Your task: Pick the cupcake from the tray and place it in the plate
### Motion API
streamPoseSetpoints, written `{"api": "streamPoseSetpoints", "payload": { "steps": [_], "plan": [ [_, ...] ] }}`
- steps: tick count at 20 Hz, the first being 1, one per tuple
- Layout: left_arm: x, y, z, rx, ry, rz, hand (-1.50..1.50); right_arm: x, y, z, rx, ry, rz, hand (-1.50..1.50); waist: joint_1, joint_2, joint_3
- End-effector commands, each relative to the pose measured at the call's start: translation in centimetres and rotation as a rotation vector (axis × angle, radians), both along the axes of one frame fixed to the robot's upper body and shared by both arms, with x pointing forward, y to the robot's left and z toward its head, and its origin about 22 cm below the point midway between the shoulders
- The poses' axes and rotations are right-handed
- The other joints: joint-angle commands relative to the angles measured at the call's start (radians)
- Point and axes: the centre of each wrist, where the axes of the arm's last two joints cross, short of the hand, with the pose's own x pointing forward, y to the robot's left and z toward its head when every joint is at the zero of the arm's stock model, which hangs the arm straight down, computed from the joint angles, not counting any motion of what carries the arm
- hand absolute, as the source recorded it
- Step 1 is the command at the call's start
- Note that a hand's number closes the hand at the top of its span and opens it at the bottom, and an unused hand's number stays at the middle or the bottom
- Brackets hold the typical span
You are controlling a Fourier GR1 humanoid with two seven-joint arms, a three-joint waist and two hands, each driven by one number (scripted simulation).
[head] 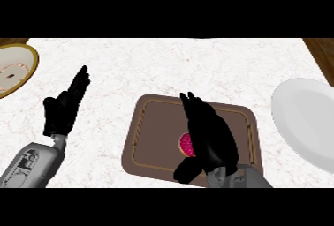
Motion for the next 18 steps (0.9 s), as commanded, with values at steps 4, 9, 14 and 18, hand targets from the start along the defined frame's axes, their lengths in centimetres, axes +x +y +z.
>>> {"api": "streamPoseSetpoints", "payload": {
  "steps": [4,9,14,18],
  "plan": [
    [-0.8,1.5,-1.2,0.009,-0.008,-0.008,0.0,1.7,1.0,-1.3,-0.166,0.17,-0.062,-1.5,0.006,0.002,0.0],
    [-0.8,0.9,0.2,0.006,-0.019,-0.009,0.0,1.8,0.7,-4.4,-0.174,0.219,-0.061,-1.5,0.006,0.001,0.001],
    [-1.2,-0.4,0.2,-0.001,-0.015,0.02,0.0,2.4,0.2,-5.6,-0.185,0.246,-0.068,-1.5,0.005,0.0,0.001],
    [0.4,-0.7,0.5,-0.002,-0.001,-0.021,0.0,2.4,0.3,-7.3,-0.187,0.263,-0.063,-1.5,0.002,0.001,0.001]
  ]
}}
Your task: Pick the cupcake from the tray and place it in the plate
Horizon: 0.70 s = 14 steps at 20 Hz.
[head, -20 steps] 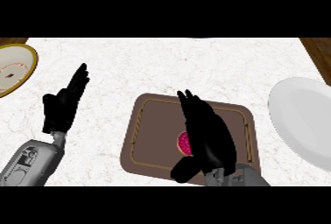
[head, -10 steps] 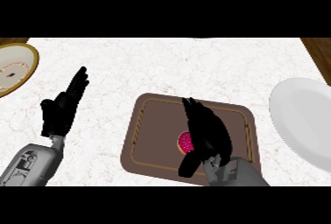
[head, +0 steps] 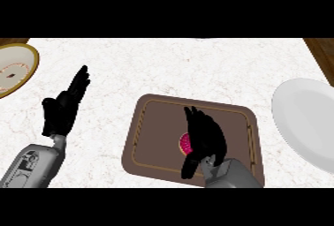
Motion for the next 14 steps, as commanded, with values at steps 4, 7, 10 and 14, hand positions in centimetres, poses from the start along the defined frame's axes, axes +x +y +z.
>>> {"api": "streamPoseSetpoints", "payload": {
  "steps": [4,7,10,14],
  "plan": [
    [0.1,0.6,1.6,-0.004,-0.01,-0.001,0.0,0.4,-0.6,-3.6,-0.063,0.053,-0.031,-1.5,0.002,0.0,0.0],
    [-1.8,-0.1,0.8,-0.017,-0.004,-0.005,0.0,2.0,-2.0,-2.0,-0.038,-0.035,-0.033,1.5,0.003,-0.001,0.0],
    [0.2,-1.1,-0.4,-0.006,0.005,0.006,0.0,-0.1,-1.6,-3.4,-0.063,-0.067,-0.02,1.5,-0.004,0.0,0.0],
    [-0.1,1.1,-0.3,-0.005,0.007,-0.007,0.0,1.3,0.3,-3.0,-0.064,-0.09,-0.026,1.5,0.001,0.001,0.0]
  ]
}}
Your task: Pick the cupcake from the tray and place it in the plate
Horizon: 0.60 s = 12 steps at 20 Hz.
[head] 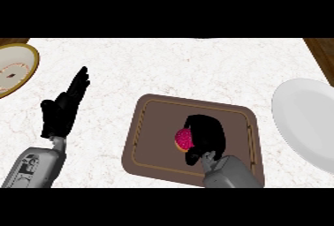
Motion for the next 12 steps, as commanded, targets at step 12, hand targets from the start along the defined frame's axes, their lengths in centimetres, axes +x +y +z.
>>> {"api": "streamPoseSetpoints", "payload": {
  "steps": [12],
  "plan": [
    [-0.7,2.0,-0.8,-0.008,0.016,0.116,0.0,-0.2,-22.4,2.2,-0.156,-0.206,-0.111,1.5,-0.13,-0.011,0.013]
  ]
}}
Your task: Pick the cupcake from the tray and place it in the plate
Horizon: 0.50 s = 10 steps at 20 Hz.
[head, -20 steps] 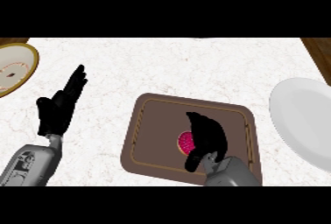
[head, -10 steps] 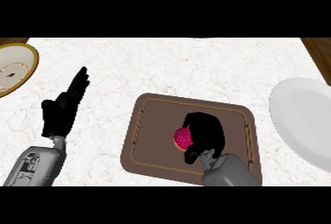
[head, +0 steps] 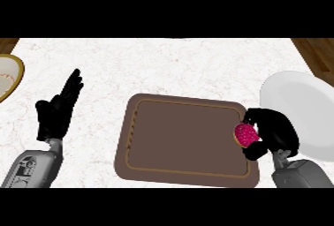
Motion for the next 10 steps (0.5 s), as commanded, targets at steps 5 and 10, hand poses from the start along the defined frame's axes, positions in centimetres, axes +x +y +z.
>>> {"api": "streamPoseSetpoints", "payload": {
  "steps": [5,10],
  "plan": [
    [-0.9,1.8,-0.5,-0.001,0.016,0.076,0.0,-0.5,-14.5,7.6,-0.052,-0.332,0.02,1.5,-0.07,-0.017,0.009],
    [-1.1,2.2,-0.5,-0.012,0.024,0.073,0.0,-1.8,-20.5,10.8,0.04,-0.511,0.118,1.5,-0.05,-0.008,0.01]
  ]
}}
